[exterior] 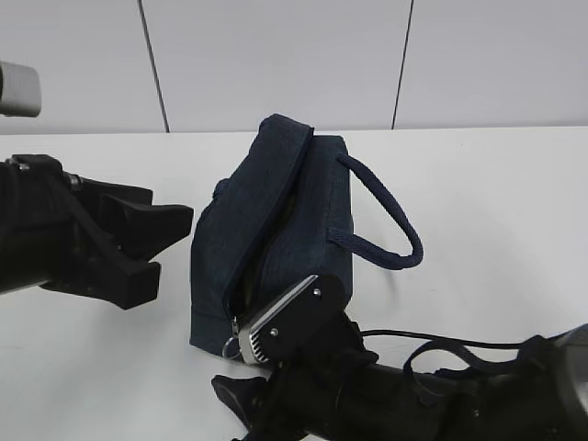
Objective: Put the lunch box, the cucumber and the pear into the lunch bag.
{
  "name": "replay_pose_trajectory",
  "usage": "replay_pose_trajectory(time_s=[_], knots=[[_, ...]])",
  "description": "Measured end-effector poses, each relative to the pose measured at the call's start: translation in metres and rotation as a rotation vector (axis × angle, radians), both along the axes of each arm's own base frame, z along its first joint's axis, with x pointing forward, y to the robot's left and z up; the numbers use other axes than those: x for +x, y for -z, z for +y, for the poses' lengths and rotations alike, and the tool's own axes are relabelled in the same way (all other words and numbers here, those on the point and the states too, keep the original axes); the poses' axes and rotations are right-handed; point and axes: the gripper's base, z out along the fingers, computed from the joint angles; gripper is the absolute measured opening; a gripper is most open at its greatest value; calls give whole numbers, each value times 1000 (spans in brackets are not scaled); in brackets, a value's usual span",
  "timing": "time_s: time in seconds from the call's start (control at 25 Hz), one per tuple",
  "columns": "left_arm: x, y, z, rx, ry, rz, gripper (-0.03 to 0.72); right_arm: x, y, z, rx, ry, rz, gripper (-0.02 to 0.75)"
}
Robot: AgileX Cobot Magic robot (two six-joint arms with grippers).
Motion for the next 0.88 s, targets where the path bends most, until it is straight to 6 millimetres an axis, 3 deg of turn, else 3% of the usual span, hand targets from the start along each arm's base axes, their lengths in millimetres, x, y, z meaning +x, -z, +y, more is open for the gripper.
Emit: replay_pose_trajectory(time_s=[0.88], knots=[[0, 0, 0, 0, 0, 0, 309, 13, 8, 11, 5, 56, 24, 435]])
